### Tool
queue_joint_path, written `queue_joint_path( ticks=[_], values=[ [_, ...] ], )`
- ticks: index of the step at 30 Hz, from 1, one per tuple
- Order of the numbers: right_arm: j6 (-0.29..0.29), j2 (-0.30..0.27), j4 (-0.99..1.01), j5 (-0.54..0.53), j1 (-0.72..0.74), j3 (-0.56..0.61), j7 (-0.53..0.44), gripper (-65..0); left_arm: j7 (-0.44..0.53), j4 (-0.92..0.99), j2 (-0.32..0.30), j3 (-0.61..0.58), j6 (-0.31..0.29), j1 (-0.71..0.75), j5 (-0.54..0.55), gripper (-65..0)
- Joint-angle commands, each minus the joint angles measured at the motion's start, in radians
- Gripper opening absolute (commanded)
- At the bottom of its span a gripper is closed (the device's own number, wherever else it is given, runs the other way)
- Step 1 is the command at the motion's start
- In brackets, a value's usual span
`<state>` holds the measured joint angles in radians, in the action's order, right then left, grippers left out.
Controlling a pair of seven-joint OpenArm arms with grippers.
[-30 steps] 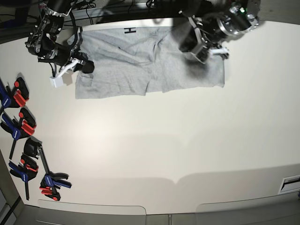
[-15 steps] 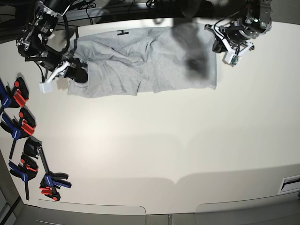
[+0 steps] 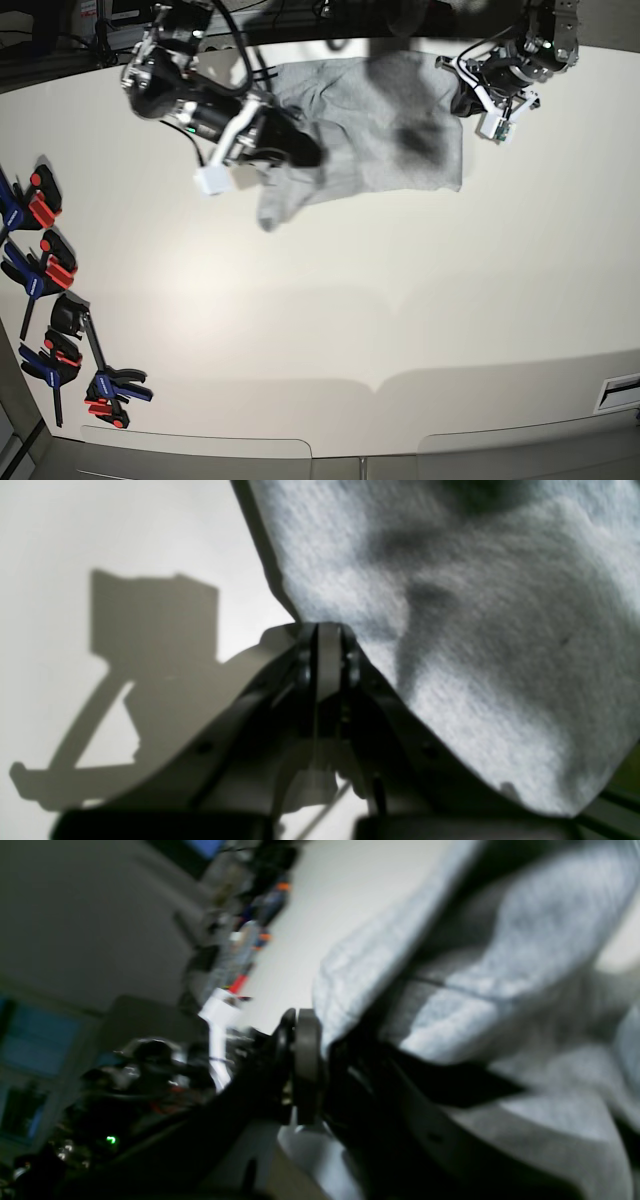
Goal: Fold the T-shirt properly
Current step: 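Lift the held end with the right gripper and fold it over toward the left gripper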
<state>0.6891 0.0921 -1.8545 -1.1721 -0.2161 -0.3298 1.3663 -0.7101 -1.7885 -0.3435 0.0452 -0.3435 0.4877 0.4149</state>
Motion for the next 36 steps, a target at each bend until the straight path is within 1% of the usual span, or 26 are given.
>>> queue_joint_path(
  ticks=[1,4,8,10,13,16,20,23,25,26,28,29,30,31,34,36],
  values=[
    [0.009,0.019,-0.021,0.0,0.011,0.038,-0.045,-65.0,-0.007,-0.009,-0.006,0.001,-0.001,0.003,-0.002,-65.0],
    [0.009,0.065,-0.021,0.147,0.011,0.17,-0.143,-65.0,-0.007,-0.009,-0.006,0.001,-0.001,0.006,-0.002,-65.0],
    [0.007,0.065,-0.02,0.373,0.011,0.342,-0.261,-65.0,-0.007,-0.009,-0.006,0.001,-0.001,0.005,-0.002,-65.0],
    [-0.037,0.065,-0.019,0.482,0.011,0.424,-0.318,-65.0,-0.007,-0.009,-0.006,0.001,-0.001,0.006,-0.002,-65.0],
    [-0.085,0.065,-0.019,0.628,0.011,0.528,-0.39,-65.0,-0.007,-0.009,-0.006,0.001,-0.001,0.006,-0.002,-65.0],
    [-0.135,0.065,-0.019,0.715,0.012,0.61,-0.434,-65.0,-0.007,-0.009,-0.006,0.001,-0.001,0.005,-0.002,-65.0],
    [-0.154,0.065,-0.019,0.769,0.019,0.692,-0.45,-65.0,-0.007,-0.009,-0.006,0.001,-0.001,0.005,-0.002,-65.0],
    [-0.219,0.065,-0.019,0.841,0.019,0.732,-0.482,-65.0,-0.008,-0.009,-0.006,0.001,-0.001,0.006,-0.002,-65.0],
    [-0.253,0.065,-0.019,0.878,0.019,0.748,-0.499,-65.0,-0.008,-0.009,-0.006,0.001,-0.001,0.006,-0.002,-65.0],
    [-0.253,0.065,-0.019,0.883,0.02,0.756,-0.5,-58.6,-0.008,-0.009,-0.006,0.001,-0.001,0.006,-0.002,-65.0],
    [-0.253,0.065,-0.019,0.876,0.019,0.772,-0.506,-43.4,-0.007,-0.009,-0.006,0.001,-0.001,0.005,-0.002,-65.0],
    [-0.252,0.065,-0.019,0.863,0.019,0.784,-0.507,-38.7,-0.007,-0.009,-0.006,0.001,-0.001,0.005,-0.002,-65.0],
    [-0.249,0.065,-0.019,0.835,0.019,0.798,-0.506,-36.8,-0.007,-0.009,-0.006,0.001,-0.001,0.005,-0.002,-65.0],
    [-0.237,0.065,-0.019,0.803,0.019,0.816,-0.506,-36.8,-0.007,-0.009,-0.006,0.001,-0.001,0.005,-0.002,-65.0],
    [-0.176,0.065,-0.019,0.708,0.022,0.879,-0.505,-36.8,-0.006,-0.009,-0.006,0.001,-0.001,0.005,-0.002,-65.0],
    [-0.156,0.065,-0.019,0.665,0.036,0.902,-0.497,-36.8,-0.007,-0.009,-0.006,0.001,-0.001,0.005,-0.002,-65.0]
  ],
)
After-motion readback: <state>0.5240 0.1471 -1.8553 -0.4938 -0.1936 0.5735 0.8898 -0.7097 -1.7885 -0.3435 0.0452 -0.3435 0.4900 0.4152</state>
